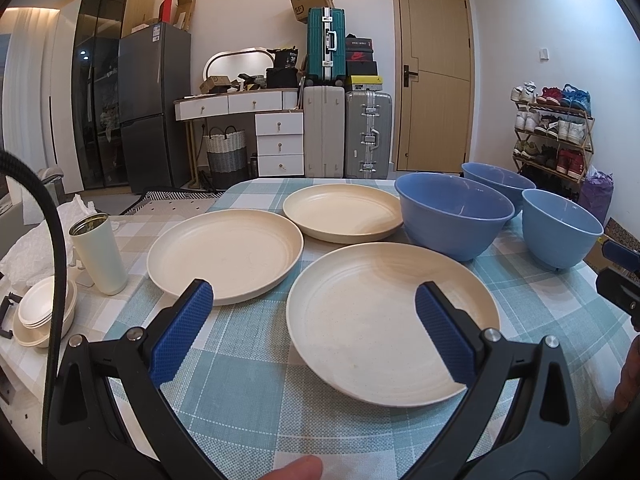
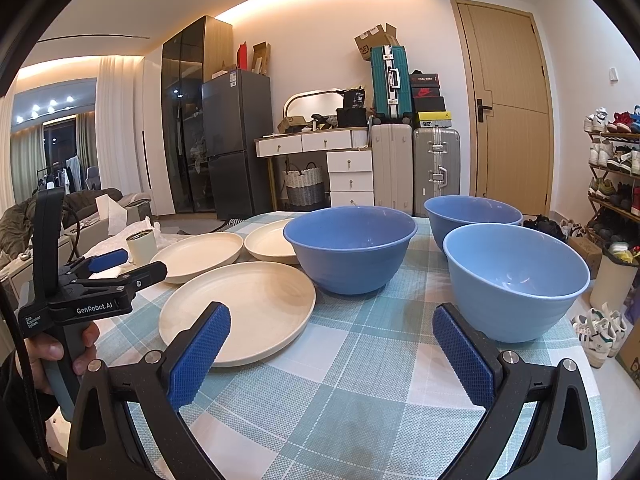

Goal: Organize plates and bowls

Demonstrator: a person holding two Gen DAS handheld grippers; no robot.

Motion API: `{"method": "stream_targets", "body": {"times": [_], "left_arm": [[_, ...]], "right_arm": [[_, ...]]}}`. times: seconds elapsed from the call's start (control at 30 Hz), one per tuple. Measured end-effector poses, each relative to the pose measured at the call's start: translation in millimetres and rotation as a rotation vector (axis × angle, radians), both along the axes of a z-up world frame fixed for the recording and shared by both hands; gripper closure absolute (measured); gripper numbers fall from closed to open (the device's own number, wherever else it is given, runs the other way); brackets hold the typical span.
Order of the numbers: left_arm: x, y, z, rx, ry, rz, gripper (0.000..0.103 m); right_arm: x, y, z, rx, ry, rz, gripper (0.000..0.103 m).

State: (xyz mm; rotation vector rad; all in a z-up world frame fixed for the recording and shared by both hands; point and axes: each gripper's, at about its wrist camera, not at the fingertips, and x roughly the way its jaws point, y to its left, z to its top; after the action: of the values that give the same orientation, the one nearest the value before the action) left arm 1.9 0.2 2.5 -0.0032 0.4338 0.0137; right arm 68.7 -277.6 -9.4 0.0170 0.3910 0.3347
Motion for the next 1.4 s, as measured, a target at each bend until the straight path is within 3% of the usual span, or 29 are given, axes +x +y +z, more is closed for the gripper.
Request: {"method": "stream_targets", "body": {"times": [0.3, 0.6, 0.8, 1.4], "left_arm": [[6, 4, -5, -0.047, -0.021, 0.001, 0.002], [7, 0, -4, 0.011, 0.009, -0.007, 0.002], [9, 3, 2, -0.003, 0.009, 0.004, 0.002], [28, 27, 23, -0.053, 0.111, 0.023, 0.002]], "right_arm": [[6, -7, -3, -0.006, 0.015, -0.008, 0.0], [8, -10, -3, -0.008, 0.057, -0.033, 0.0], [9, -13, -1, 0.001, 0.077, -0.044, 0.0], [36, 8, 38, 0.018, 0.092, 0.015, 0.0]]}}
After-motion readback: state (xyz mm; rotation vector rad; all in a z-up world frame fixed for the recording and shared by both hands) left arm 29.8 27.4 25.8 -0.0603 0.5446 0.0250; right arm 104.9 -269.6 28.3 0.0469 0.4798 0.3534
